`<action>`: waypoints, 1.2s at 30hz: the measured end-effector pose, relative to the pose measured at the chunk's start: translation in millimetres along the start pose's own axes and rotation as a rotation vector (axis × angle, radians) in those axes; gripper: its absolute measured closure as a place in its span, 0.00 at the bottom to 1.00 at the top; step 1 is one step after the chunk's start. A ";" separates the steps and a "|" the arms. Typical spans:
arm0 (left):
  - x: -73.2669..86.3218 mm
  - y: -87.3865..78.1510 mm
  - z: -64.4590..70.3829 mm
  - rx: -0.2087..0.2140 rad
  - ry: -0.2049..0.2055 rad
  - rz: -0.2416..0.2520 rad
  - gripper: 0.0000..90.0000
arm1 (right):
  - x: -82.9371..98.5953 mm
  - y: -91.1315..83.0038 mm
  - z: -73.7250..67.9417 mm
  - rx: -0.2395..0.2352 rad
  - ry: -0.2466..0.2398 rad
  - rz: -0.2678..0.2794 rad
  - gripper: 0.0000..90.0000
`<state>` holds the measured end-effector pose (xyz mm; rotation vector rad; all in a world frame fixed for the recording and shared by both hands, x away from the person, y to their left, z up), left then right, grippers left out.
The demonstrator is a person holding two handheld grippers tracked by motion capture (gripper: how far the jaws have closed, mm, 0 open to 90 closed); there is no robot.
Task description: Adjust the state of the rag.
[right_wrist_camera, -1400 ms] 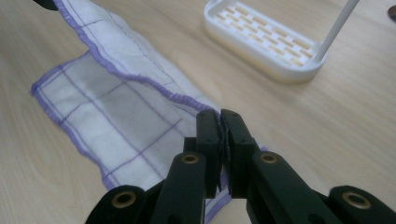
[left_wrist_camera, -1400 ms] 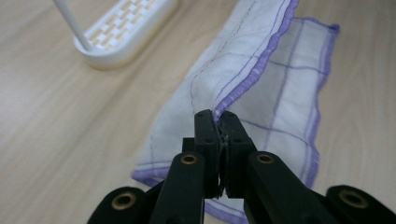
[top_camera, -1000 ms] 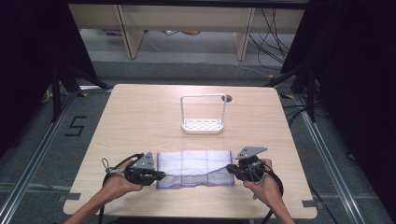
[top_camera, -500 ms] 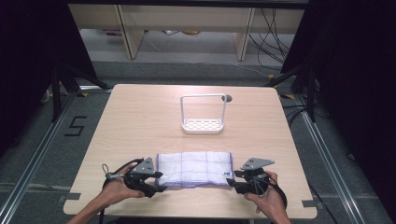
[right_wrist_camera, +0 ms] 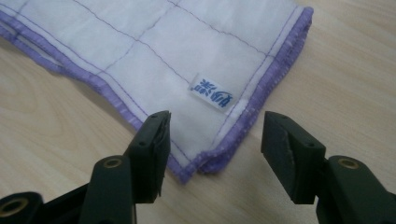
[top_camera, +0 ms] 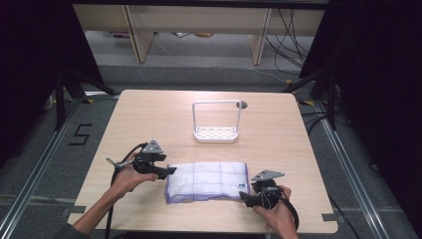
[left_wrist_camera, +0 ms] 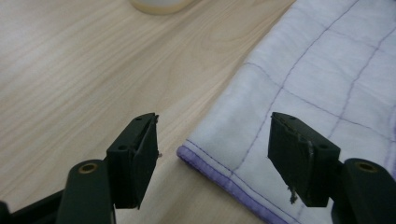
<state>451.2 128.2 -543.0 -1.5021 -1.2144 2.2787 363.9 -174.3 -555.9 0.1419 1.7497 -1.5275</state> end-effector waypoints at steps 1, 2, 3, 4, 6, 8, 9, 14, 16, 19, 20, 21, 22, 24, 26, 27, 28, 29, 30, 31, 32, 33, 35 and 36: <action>0.6 3.5 -1.3 0.000 -0.001 -0.006 0.36 | 2.0 0.7 -1.2 0.000 0.019 -0.017 0.46; 1.3 6.5 -1.8 0.002 0.003 -0.014 0.36 | 2.1 1.9 -0.9 0.001 0.013 -0.012 0.46; 1.7 8.7 -2.1 0.004 0.009 -0.018 0.36 | 2.5 2.6 -1.1 0.004 0.011 -0.013 0.46; 2.2 11.9 -1.8 0.000 0.008 -0.020 0.36 | 2.5 3.4 -0.9 0.010 0.006 -0.010 0.46; 3.9 14.4 -1.5 -0.006 0.031 -0.042 0.39 | 2.5 7.5 -0.9 0.030 -0.014 0.000 0.48; 5.9 17.8 -0.2 -0.013 0.040 -0.049 0.43 | 3.5 7.4 0.2 0.044 -0.050 -0.018 0.50; 8.1 19.1 1.9 0.001 0.055 -0.059 0.46 | 3.3 7.0 -0.3 0.042 -0.047 -0.022 0.51; 9.8 19.2 6.5 -0.003 0.134 -0.056 0.76 | 3.4 6.5 -1.2 0.034 -0.062 -0.015 0.58; 11.2 18.6 9.4 0.011 0.147 -0.068 0.85 | 2.9 6.4 -1.1 0.025 -0.066 -0.013 0.64; 14.6 17.8 12.7 0.023 0.160 -0.078 0.91 | 3.3 5.8 -2.9 0.007 -0.045 -0.017 0.75; 15.8 17.4 15.3 0.032 0.141 -0.065 0.92 | 3.0 6.2 -3.0 -0.002 -0.043 -0.011 0.80; 18.2 15.4 18.1 0.046 0.141 -0.070 0.92 | 3.4 6.3 -1.3 -0.011 -0.063 -0.012 0.85; 20.5 13.4 21.0 0.052 0.139 -0.069 0.93 | 3.3 6.3 -1.0 -0.021 -0.061 -0.009 0.89; 25.5 7.4 27.6 0.067 0.141 -0.070 0.93 | 1.9 6.1 1.4 -0.029 -0.080 -0.007 0.93; 31.0 2.8 39.5 0.093 0.111 -0.046 0.94 | -1.3 7.0 2.9 -0.040 -0.082 -0.005 0.94; 33.2 0.4 42.0 0.100 0.117 -0.052 0.94 | -3.8 6.6 4.5 -0.052 -0.087 -0.021 0.95; 35.3 -1.0 51.1 0.132 0.078 -0.022 0.94 | -7.4 8.5 7.5 -0.053 -0.106 -0.002 0.95; 37.3 -3.0 54.0 0.142 0.083 -0.023 0.94 | -12.6 8.9 8.9 -0.068 -0.088 -0.003 0.95; 39.6 -4.6 59.1 0.156 0.072 -0.014 0.94 | -16.0 10.2 11.2 -0.072 -0.095 0.003 0.95; 42.5 -6.5 62.9 0.164 0.059 -0.010 0.94 | -21.5 12.2 13.7 -0.071 -0.087 0.017 0.95; 44.5 -8.0 67.4 0.179 0.047 -0.001 0.94 | -26.3 11.9 15.5 -0.077 -0.082 0.006 0.95; 46.4 -10.1 72.9 0.197 0.042 0.009 0.94 | -31.2 12.5 20.5 -0.075 -0.109 -0.003 0.95; 48.6 -11.1 84.4 0.217 0.038 0.016 0.94 | -44.2 15.0 23.0 -0.087 -0.090 0.001 0.95; 48.8 -10.6 89.9 0.232 0.033 0.023 0.94 | -51.8 15.1 23.9 -0.093 -0.104 -0.018 0.95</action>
Point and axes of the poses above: each handheld gripper's, and its own axes: y roughly forward along the jaws, x roughly out of its underside, z roughly to its right, the point moved 8 cm from there along y, roughly forward along the jaws, and after that the axes turned 9 degrees about x, right-handed, at the moved point
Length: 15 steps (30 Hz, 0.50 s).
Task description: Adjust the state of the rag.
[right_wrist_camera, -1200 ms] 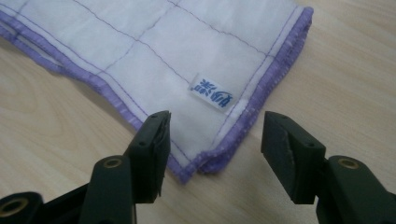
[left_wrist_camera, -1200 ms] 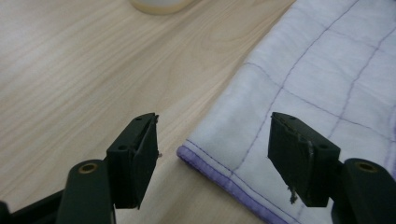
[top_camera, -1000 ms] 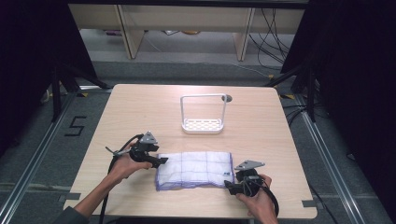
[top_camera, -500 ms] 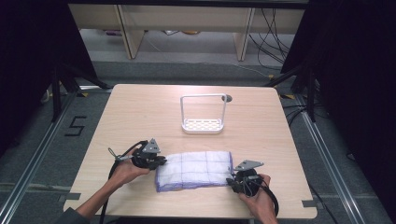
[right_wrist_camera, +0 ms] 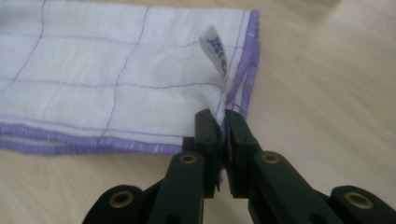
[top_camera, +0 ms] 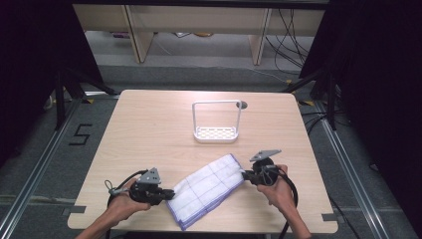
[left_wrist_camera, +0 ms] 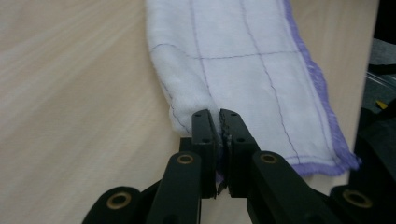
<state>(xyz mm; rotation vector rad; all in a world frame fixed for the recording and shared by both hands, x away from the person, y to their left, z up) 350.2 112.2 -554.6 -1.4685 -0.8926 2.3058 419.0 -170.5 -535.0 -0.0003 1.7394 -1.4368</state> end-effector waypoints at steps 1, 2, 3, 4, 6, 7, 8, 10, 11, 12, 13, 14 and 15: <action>1.3 2.1 5.9 0.015 -0.009 -0.005 0.94 | -4.9 1.6 0.7 0.003 -0.010 -0.008 0.95; 1.4 5.8 12.3 0.044 0.003 -0.006 0.94 | -11.2 3.7 1.3 0.006 -0.022 -0.022 0.95; 2.8 9.6 18.6 0.048 0.001 -0.020 0.94 | -17.9 6.8 3.1 0.018 -0.045 -0.028 0.95; 2.3 12.3 22.6 0.051 0.006 -0.019 0.94 | -26.1 10.7 2.5 0.011 -0.048 -0.038 0.95; 0.7 18.3 32.4 0.074 0.009 -0.019 0.94 | -37.4 17.3 2.9 0.016 -0.063 -0.060 0.95; -0.4 20.7 35.7 0.076 0.024 -0.018 0.94 | -42.8 22.2 5.7 0.025 -0.108 -0.041 0.95; -0.8 22.9 38.7 0.074 0.034 -0.019 0.94 | -46.7 25.1 4.1 0.020 -0.104 -0.055 0.95; -0.8 27.0 42.1 0.075 0.037 -0.026 0.94 | -52.5 31.5 1.9 0.029 -0.078 -0.080 0.95; -0.4 27.0 41.5 0.076 0.058 -0.042 0.94 | -55.7 36.1 -0.5 0.017 -0.083 -0.080 0.95; -1.7 29.5 45.1 0.085 0.044 -0.023 0.94 | -56.3 37.5 -1.7 0.028 -0.059 -0.100 0.95; -1.8 30.7 46.6 0.083 0.048 -0.026 0.94 | -58.9 40.9 -2.3 0.016 -0.072 -0.090 0.95; -1.4 31.1 46.7 0.079 0.049 -0.033 0.94 | -61.9 44.3 -1.9 0.013 -0.087 -0.078 0.95; -2.9 32.9 48.9 0.092 0.051 -0.021 0.94 | -61.7 44.7 -3.8 0.015 -0.061 -0.097 0.95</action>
Point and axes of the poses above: each handheld gripper's, and its own axes: y roughly forward along the jaws, x roughly out of its underside, z roughly to its right, the point moved 8 cm from there along y, roughly forward along the jaws, and after that the axes turned 9 degrees about x, right-handed, at the moved point
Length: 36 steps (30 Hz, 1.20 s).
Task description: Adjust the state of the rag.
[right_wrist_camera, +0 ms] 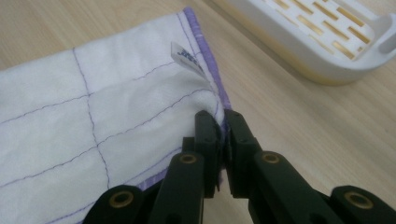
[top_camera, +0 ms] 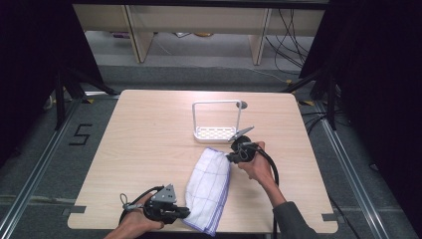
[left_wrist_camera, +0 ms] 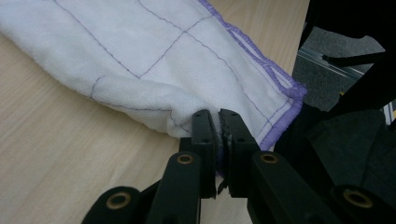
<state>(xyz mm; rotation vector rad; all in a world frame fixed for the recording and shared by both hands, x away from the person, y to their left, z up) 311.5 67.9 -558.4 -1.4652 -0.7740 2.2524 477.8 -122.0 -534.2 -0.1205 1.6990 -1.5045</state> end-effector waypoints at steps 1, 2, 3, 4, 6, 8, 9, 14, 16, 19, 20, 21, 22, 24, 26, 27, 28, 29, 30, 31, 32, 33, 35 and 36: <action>-0.2 1.0 0.7 0.004 0.001 -0.006 0.94 | -1.6 1.7 1.1 0.015 -0.002 0.001 0.95; -1.0 3.2 2.6 0.009 -0.010 0.003 0.94 | -2.9 3.8 0.3 0.013 -0.010 0.000 0.95; -1.5 4.8 3.1 0.012 0.006 -0.005 0.94 | -3.4 5.7 -1.6 0.011 -0.014 -0.010 0.95; -2.7 6.6 5.7 0.022 -0.006 0.006 0.94 | -4.4 8.9 -1.3 0.023 -0.043 -0.020 0.95; -5.2 9.7 9.9 0.038 -0.011 0.011 0.94 | -6.3 13.5 -3.0 0.013 -0.046 -0.019 0.94; -6.6 13.8 13.8 0.051 0.004 0.007 0.94 | -7.4 17.7 -3.0 0.013 -0.044 -0.032 0.87; -6.7 15.8 16.4 0.068 -0.009 0.009 0.93 | -8.8 21.0 1.9 0.055 -0.040 -0.031 0.80; -12.2 13.2 20.4 0.118 -0.044 0.042 0.76 | -18.1 14.2 15.5 0.126 -0.029 0.064 0.66; -16.2 7.0 17.0 0.089 -0.045 0.050 0.70 | -18.5 5.9 12.8 0.113 -0.022 0.089 0.62; -25.5 -3.3 6.4 0.044 -0.047 0.079 0.59 | -14.7 -8.5 8.1 0.097 0.014 0.121 0.59; -30.7 -7.7 1.2 0.024 -0.059 0.104 0.57 | -13.3 -10.1 7.2 0.096 0.025 0.135 0.58; -33.2 -10.4 -3.1 0.008 -0.060 0.108 0.55 | -8.6 -13.5 6.4 0.096 0.036 0.132 0.58; -37.8 -14.3 -12.4 -0.036 -0.042 0.108 0.54 | -5.7 -16.1 5.9 0.091 0.035 0.132 0.58; -44.5 -17.2 -29.3 -0.119 -0.022 0.112 0.53 | 2.0 -22.0 2.4 0.081 0.050 0.144 0.56; -53.1 -21.1 -56.5 -0.185 -0.033 0.124 0.52 | 10.0 -28.2 -3.7 0.064 0.072 0.157 0.54; -55.8 -20.8 -65.0 -0.202 -0.049 0.132 0.53 | 15.9 -30.0 -7.0 0.064 0.050 0.159 0.53; -59.7 -19.8 -79.8 -0.246 -0.043 0.120 0.52 | 18.6 -30.0 -8.9 0.071 0.054 0.175 0.53; -61.4 -19.8 -88.8 -0.276 -0.025 0.101 0.52 | 25.3 -32.0 -12.8 0.060 0.069 0.152 0.52; -63.9 -18.7 -98.9 -0.305 -0.021 0.090 0.52 | 27.3 -30.7 -14.1 0.065 0.068 0.165 0.51; -66.4 -17.0 -107.7 -0.322 -0.026 0.082 0.51 | 30.7 -30.7 -16.9 0.058 0.082 0.158 0.51; -68.8 -14.9 -115.2 -0.328 -0.037 0.081 0.51 | 33.0 -29.6 -18.1 0.056 0.084 0.156 0.50; -71.6 -12.9 -121.5 -0.332 -0.051 0.091 0.50 | 35.4 -28.7 -17.4 0.055 0.068 0.145 0.50; -76.5 -8.3 -132.7 -0.351 -0.061 0.088 0.49 | 34.9 -24.8 -13.4 0.074 0.096 0.144 0.48; -78.0 -6.9 -135.5 -0.366 -0.055 0.082 0.49 | 34.7 -24.1 -10.2 0.074 0.106 0.133 0.48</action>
Point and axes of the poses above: each handheld gripper's, and its own axes: y roughly forward along the jaws, x roughly out of its underside, z roughly to its right, the point moved 8 cm from there along y, roughly forward along the jaws, and after that the axes turned 9 degrees about x, right-handed, at the moved point
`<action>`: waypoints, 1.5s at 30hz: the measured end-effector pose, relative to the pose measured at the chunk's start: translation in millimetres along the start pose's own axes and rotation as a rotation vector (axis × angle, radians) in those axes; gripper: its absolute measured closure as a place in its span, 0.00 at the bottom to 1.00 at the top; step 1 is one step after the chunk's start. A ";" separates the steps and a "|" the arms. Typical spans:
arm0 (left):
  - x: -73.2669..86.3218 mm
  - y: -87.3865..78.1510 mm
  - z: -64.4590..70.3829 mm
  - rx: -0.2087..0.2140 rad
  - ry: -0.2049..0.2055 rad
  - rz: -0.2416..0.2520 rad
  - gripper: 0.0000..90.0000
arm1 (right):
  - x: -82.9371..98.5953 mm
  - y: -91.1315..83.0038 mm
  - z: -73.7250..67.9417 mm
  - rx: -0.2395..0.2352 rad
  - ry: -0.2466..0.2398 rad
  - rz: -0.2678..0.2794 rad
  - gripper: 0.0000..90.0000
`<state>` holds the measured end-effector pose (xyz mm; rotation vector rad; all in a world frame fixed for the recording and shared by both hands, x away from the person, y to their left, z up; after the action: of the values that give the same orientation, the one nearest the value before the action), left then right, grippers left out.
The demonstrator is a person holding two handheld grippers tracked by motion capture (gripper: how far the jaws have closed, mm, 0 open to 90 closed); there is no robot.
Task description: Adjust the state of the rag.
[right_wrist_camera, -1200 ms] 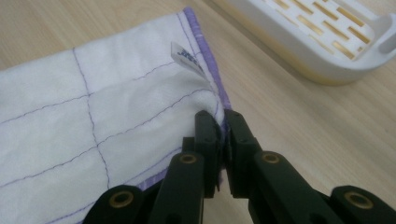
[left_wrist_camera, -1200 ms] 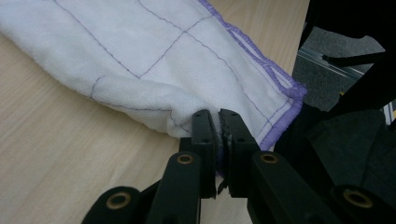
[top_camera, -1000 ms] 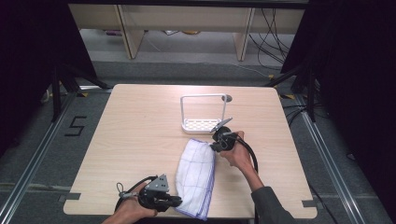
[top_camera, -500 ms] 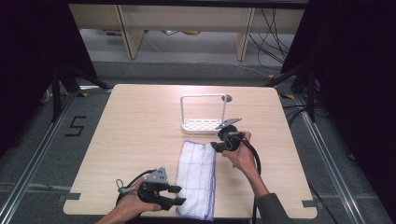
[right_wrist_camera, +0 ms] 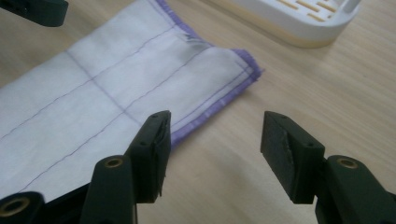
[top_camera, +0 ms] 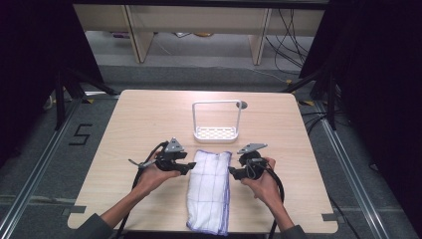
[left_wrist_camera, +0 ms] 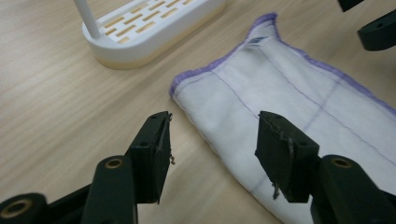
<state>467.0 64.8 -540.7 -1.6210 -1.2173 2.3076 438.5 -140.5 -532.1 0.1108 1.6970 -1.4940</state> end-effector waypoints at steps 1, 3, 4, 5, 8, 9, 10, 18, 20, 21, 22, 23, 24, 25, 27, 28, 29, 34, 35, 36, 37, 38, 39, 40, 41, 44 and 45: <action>-2.1 3.9 -2.8 -0.008 0.010 -0.007 0.48 | -0.9 2.4 2.5 0.003 0.004 0.006 0.48; -4.5 9.7 -3.8 0.010 0.000 -0.018 0.47 | -2.5 8.9 8.7 0.000 0.037 -0.002 0.47; -6.7 12.9 -6.3 -0.002 0.000 -0.022 0.46 | -2.5 11.3 11.1 0.009 0.038 -0.010 0.47; -8.5 15.6 -8.8 -0.006 -0.001 -0.017 0.46 | -4.2 14.5 14.8 0.020 0.034 -0.011 0.47; -11.4 22.5 -15.1 -0.008 -0.018 -0.018 0.46 | -11.8 20.0 19.2 0.027 0.044 -0.003 0.46; -12.1 24.9 -16.8 -0.008 -0.021 -0.014 0.45 | -14.9 22.5 19.6 0.029 0.044 0.011 0.46; -12.7 26.8 -18.3 -0.012 -0.016 -0.015 0.46 | -17.5 23.0 20.2 0.031 0.052 0.000 0.46; -8.4 39.8 -15.2 -0.009 0.049 -0.054 0.47 | -36.1 46.8 10.5 0.022 0.006 -0.006 0.48; -8.1 40.0 -15.2 -0.011 0.055 -0.056 0.51 | -34.6 51.4 8.9 0.031 -0.019 -0.025 0.47; -7.5 40.4 -15.0 -0.003 0.062 -0.058 0.54 | -34.1 53.1 9.0 0.039 -0.026 -0.030 0.47; -6.9 41.5 -14.6 0.003 0.072 -0.058 0.58 | -34.3 55.3 8.7 0.044 -0.018 -0.026 0.47; -5.9 42.4 -13.2 0.014 0.083 -0.063 0.62 | -34.2 55.0 9.3 0.044 -0.019 -0.030 0.47; -5.4 42.7 -12.1 0.024 0.092 -0.061 0.67 | -34.3 54.8 8.3 0.040 -0.008 -0.032 0.47; -5.1 42.6 -10.1 0.034 0.090 -0.054 0.72 | -34.8 54.7 10.2 0.050 -0.012 -0.027 0.47; -4.6 42.8 -8.7 0.046 0.102 -0.052 0.81 | -35.2 52.1 11.2 0.040 -0.009 -0.023 0.47; -4.6 42.6 -8.8 0.041 0.100 -0.047 0.85 | -35.6 50.8 12.2 0.044 -0.003 -0.016 0.48; -4.2 42.6 -8.6 0.043 0.097 -0.044 0.89 | -36.1 49.7 12.7 0.041 0.003 -0.012 0.48; -2.3 39.3 -9.3 0.046 0.080 -0.037 0.93 | -36.8 48.2 13.8 0.039 0.007 -0.014 0.48; -1.9 38.9 -9.1 0.052 0.066 -0.032 0.93 | -37.8 47.3 13.7 0.037 0.009 -0.011 0.48; -1.5 38.4 -9.8 0.058 0.060 -0.028 0.93 | -38.7 46.7 14.2 0.038 0.008 -0.007 0.48; -1.0 37.6 -9.9 0.057 0.054 -0.025 0.94 | -39.9 45.4 14.7 0.038 0.013 -0.004 0.48; -0.9 37.3 -10.2 0.055 0.055 -0.022 0.94 | -41.2 45.3 15.0 0.036 0.016 0.011 0.48; -0.8 36.6 -10.3 0.055 0.064 -0.025 0.94 | -41.4 43.2 17.0 0.040 0.006 0.009 0.48; -1.3 35.9 -10.2 0.052 0.068 -0.021 0.94 | -41.7 41.5 17.2 0.038 0.019 0.005 0.48; -1.7 34.5 -9.8 0.050 0.067 -0.022 0.94 | -42.0 40.8 18.7 0.037 0.013 0.010 0.48; -3.6 32.1 -9.5 0.051 0.080 -0.017 0.94 | -43.9 41.7 20.7 0.033 0.032 0.024 0.48; -3.8 31.6 -9.7 0.049 0.078 -0.015 0.94 | -42.8 39.8 20.9 0.029 0.027 0.000 0.48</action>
<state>488.1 46.7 -559.1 -1.6624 -1.1431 2.2250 499.3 -127.9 -534.4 0.1475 1.6971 -1.5237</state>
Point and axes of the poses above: each handheld gripper's, and its own axes: y roughly forward along the jaws, x roughly out of its underside, z roughly to its right, the point moved 8 cm from there along y, roughly forward along the jaws, and after that the axes turned 9 degrees about x, right-handed, at the moved point
